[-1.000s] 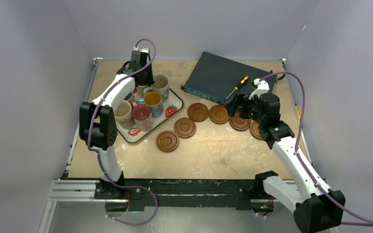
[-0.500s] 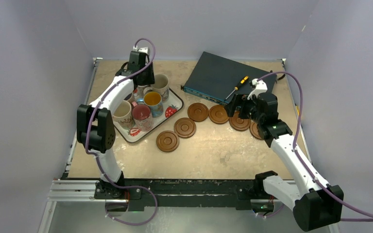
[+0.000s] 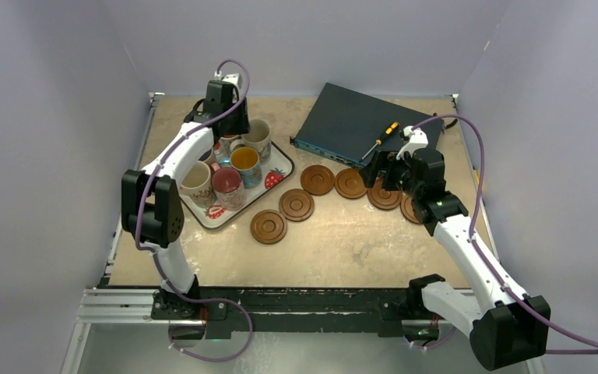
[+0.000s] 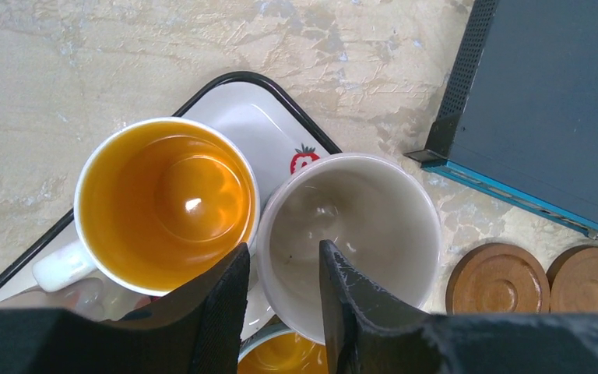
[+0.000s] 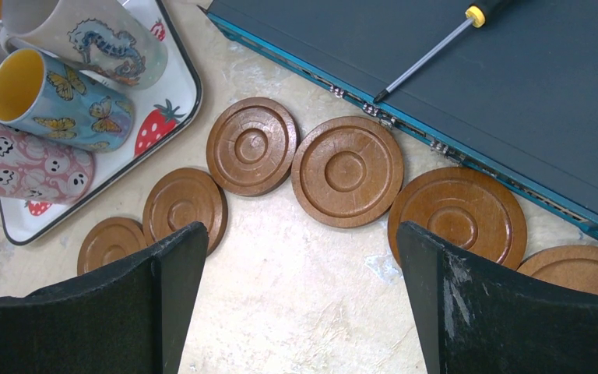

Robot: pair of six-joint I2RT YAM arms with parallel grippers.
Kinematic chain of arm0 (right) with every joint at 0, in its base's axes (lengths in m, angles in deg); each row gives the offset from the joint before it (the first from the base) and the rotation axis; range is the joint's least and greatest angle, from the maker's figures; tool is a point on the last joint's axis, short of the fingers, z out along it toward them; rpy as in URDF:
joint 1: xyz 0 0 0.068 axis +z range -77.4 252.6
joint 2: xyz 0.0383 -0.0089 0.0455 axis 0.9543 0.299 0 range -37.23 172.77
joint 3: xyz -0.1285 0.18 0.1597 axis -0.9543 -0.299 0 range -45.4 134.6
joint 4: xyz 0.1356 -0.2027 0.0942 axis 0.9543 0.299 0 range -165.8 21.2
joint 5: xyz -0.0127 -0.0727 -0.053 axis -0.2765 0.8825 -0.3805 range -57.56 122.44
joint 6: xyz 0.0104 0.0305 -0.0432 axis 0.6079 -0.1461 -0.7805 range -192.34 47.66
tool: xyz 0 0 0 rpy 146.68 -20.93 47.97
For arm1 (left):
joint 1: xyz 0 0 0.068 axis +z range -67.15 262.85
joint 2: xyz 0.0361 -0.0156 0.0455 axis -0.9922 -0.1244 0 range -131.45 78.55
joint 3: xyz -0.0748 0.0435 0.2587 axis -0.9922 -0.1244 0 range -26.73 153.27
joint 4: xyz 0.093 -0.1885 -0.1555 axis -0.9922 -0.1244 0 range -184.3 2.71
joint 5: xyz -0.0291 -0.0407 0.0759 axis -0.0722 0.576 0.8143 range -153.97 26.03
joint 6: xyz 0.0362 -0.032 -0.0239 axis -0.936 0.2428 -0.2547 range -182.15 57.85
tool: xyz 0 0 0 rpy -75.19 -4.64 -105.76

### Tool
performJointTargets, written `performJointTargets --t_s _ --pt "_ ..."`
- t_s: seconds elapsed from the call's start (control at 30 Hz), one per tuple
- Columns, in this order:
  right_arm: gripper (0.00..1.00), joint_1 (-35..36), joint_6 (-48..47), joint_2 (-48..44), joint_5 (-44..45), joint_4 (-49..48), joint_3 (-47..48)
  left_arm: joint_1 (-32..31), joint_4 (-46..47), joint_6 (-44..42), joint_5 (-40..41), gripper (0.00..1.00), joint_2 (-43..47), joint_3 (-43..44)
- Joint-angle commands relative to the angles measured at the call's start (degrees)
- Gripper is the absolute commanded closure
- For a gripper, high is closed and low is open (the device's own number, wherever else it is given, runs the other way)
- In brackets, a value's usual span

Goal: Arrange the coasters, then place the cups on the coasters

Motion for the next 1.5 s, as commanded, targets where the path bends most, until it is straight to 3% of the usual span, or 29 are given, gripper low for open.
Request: performJointTargets --t_s 0.0,0.77,1.2,1.27,1.33,1.47 --pt "0.06 0.26 0.36 -0.47 -0.7 -1.82 0.16 -0.38 -0.67 -0.9 -0.84 0.66 -0.27 1.75" --pt "0.06 0.24 0.28 -0.7 -0.16 -2.02 -0.8 -3.52 -2.81 -2.03 -3.49 0.7 -5.02 3.63" --pt "0.06 0.23 0.6 0.21 -0.95 -4.08 -1.71 -3.67 -9.43 -3.5 -2.41 0.71 -14.51 12.26" --pt "0.06 0.23 0.47 0.14 -0.87 -3.87 -1.9 -3.64 -9.96 -4.37 -1.81 0.81 -14.62 12.06" --pt "0.06 0.25 0.19 0.05 -0.69 -3.66 -1.95 -3.58 -9.88 -5.02 -1.25 0.97 -13.72 11.55" --pt "0.06 0.24 0.04 -0.12 -0.86 -3.38 -1.87 -3.64 -7.3 -5.4 -1.24 1.0 -10.07 9.83"
